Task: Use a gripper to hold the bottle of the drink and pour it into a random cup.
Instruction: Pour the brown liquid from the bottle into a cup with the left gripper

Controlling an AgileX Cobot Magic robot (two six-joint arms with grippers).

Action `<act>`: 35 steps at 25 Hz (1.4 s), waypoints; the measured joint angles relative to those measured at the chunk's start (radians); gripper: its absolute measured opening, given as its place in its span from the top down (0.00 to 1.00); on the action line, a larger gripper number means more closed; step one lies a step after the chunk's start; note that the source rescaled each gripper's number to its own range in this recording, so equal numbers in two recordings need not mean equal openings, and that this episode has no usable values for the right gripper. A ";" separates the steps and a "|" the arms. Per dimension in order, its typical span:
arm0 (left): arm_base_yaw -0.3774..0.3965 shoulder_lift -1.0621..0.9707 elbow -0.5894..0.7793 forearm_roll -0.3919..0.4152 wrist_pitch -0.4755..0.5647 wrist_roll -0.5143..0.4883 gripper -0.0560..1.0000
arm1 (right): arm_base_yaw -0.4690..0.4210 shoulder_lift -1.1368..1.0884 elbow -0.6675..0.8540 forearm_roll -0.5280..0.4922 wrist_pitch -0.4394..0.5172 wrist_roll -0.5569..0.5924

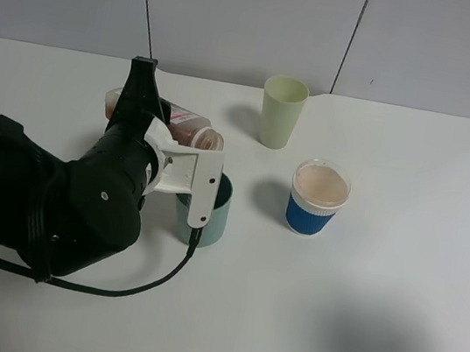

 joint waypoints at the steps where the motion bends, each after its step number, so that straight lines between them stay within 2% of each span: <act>1: 0.000 0.000 0.000 0.003 0.004 0.000 0.94 | 0.000 0.000 0.000 0.000 0.000 0.000; 16: 0.000 0.007 0.000 0.015 0.079 0.002 0.94 | 0.000 0.000 0.000 0.000 0.000 0.000; 35: 0.000 0.007 0.000 0.015 0.081 0.002 0.94 | 0.000 0.000 0.000 0.000 0.000 0.000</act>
